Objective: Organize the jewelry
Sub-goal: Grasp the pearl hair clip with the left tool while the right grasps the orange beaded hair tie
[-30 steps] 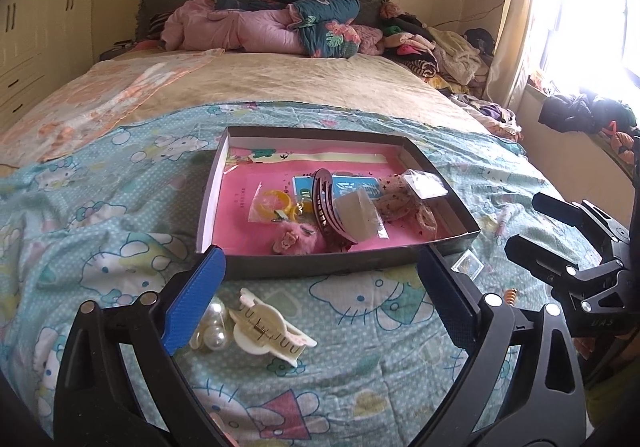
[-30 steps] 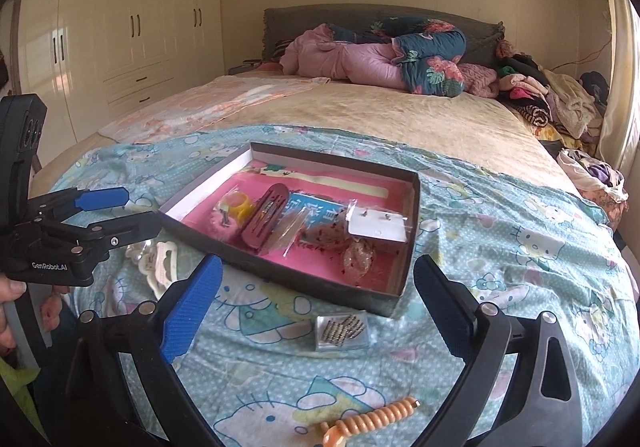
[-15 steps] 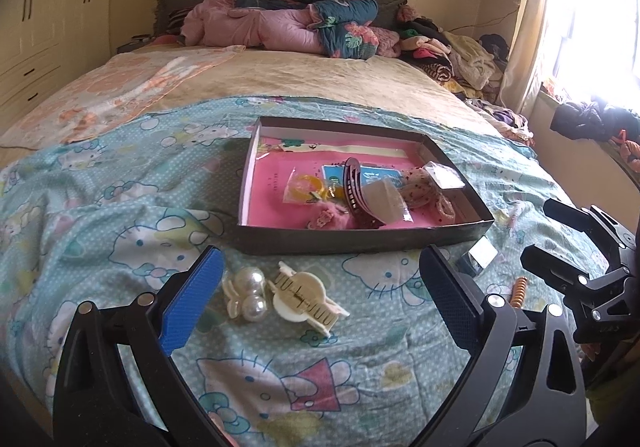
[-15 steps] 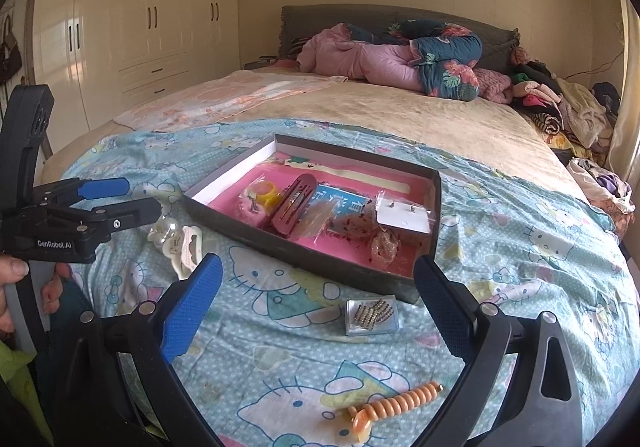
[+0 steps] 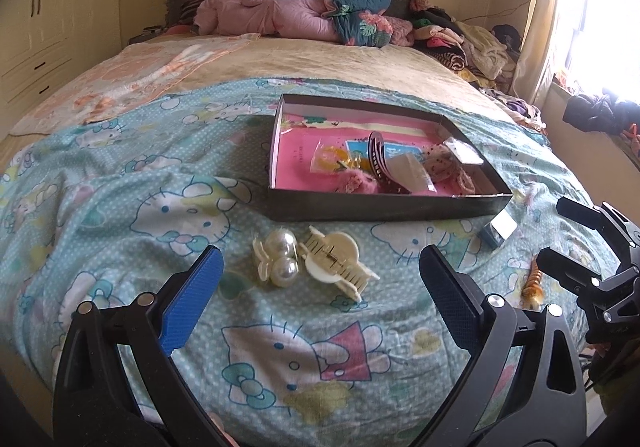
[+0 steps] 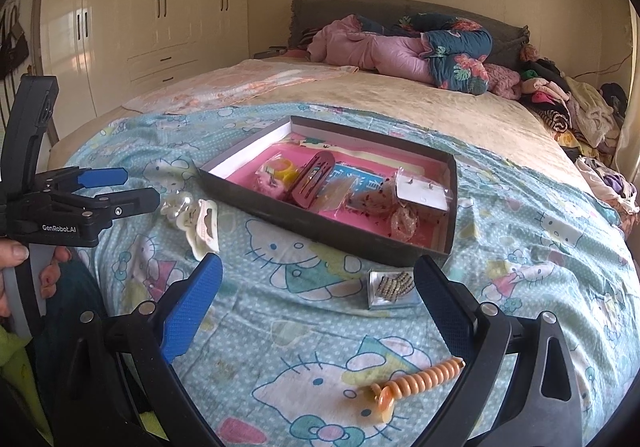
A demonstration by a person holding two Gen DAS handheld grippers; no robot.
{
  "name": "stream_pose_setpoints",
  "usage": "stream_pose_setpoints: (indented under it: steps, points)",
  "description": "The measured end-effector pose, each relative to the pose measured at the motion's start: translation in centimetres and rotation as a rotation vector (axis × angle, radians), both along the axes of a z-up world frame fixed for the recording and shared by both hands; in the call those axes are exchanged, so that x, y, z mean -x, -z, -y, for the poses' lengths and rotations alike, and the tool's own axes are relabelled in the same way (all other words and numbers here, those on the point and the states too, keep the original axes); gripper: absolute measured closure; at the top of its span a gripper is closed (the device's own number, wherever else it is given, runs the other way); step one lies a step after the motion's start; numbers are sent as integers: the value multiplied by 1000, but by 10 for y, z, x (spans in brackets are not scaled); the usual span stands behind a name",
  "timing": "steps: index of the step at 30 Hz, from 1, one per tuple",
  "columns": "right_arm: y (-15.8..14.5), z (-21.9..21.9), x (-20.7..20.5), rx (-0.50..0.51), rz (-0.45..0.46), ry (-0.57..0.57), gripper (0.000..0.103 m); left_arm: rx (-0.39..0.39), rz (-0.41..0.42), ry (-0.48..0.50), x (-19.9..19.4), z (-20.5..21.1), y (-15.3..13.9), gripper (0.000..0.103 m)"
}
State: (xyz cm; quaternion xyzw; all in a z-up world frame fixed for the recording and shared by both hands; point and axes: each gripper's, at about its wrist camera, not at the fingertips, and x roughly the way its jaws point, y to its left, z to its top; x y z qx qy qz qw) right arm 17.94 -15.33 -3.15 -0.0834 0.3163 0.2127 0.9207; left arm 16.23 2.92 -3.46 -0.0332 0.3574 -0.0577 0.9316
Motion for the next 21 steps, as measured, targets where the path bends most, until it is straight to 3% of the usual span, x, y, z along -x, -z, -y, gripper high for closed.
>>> stream_pose_setpoints:
  steps: [10,21]
  points:
    - [17,8,7,3,-34,12,9,-13,-63,3,4,0,26,13]
    - [38,33,10,5,-76,77,9,-31,-113,-57,-6,-20,40,13]
